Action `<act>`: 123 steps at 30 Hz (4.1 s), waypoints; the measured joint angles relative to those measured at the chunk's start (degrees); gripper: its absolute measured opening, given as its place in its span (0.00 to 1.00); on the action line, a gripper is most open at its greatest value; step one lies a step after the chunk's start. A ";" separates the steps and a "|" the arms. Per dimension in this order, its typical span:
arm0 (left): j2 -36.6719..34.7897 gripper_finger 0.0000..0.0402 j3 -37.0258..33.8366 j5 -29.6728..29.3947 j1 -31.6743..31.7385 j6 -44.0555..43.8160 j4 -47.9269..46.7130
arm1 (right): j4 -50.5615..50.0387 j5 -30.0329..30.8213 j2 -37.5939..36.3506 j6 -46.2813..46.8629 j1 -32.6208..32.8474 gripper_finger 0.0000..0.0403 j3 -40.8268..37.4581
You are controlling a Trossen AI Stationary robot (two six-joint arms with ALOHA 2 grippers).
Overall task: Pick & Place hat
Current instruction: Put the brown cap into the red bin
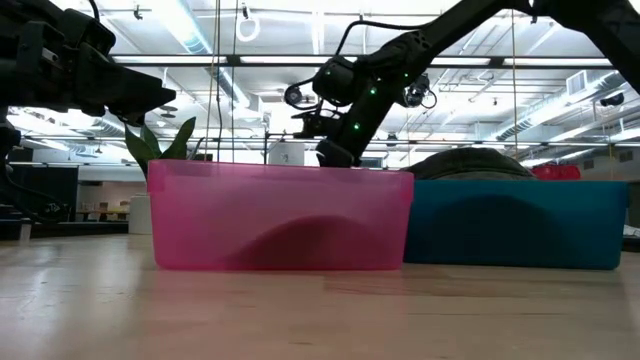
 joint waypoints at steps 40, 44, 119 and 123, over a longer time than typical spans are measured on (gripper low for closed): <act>0.00 0.44 0.01 0.01 0.00 0.00 0.02 | 2.16 -2.97 3.04 -0.22 0.25 0.24 -0.13; 0.00 0.44 0.00 0.01 0.00 0.01 0.01 | 2.07 -2.97 3.04 -0.70 0.25 0.04 -0.13; 0.02 0.44 0.00 0.21 0.00 -16.00 0.00 | 16.00 63.08 -9.59 -80.89 47.37 0.01 -0.11; 0.02 0.44 0.01 0.21 0.00 -16.03 0.04 | 16.73 63.05 -9.44 -84.59 47.57 0.01 -0.11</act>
